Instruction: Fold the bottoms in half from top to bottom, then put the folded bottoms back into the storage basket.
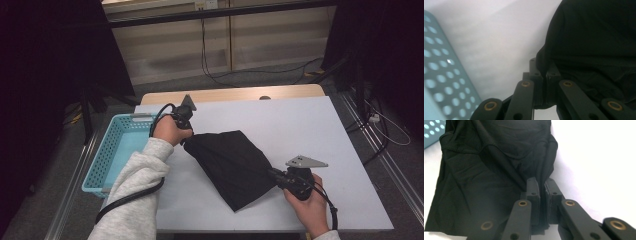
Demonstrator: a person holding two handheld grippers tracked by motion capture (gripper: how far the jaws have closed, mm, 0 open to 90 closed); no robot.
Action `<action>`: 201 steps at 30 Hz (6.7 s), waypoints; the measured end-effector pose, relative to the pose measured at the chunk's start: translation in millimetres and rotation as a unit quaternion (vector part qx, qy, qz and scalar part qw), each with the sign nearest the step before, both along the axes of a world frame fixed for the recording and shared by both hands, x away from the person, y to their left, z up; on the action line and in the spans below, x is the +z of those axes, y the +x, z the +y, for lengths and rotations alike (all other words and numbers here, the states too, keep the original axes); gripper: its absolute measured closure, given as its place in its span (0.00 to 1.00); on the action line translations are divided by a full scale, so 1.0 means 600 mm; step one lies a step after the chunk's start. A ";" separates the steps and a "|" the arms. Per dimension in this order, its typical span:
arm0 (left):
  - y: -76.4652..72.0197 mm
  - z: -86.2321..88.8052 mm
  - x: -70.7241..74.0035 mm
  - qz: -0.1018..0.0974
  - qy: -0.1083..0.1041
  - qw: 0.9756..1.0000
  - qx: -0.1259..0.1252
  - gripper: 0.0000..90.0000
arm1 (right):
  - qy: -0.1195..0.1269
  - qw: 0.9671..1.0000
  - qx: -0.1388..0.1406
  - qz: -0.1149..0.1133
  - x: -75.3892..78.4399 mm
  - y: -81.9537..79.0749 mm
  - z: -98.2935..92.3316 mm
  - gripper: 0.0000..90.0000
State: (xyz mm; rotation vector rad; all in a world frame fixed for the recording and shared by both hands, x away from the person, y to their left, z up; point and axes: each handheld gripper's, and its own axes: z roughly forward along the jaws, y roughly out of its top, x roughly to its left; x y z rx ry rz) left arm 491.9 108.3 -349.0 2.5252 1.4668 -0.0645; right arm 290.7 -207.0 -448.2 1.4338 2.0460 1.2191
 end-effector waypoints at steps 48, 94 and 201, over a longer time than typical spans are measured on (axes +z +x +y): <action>0.001 0.060 0.174 -0.012 0.047 0.999 -0.007 0.97 | 0.026 0.995 0.024 -0.097 0.053 0.003 0.075 0.93; -0.003 0.149 0.292 -0.046 0.111 0.992 0.039 0.97 | 0.094 0.982 0.052 -0.154 0.100 0.029 0.184 0.93; -0.040 0.180 0.044 -0.131 -0.099 0.986 -0.036 0.23 | 0.013 0.994 0.077 -0.081 0.030 0.039 0.048 0.20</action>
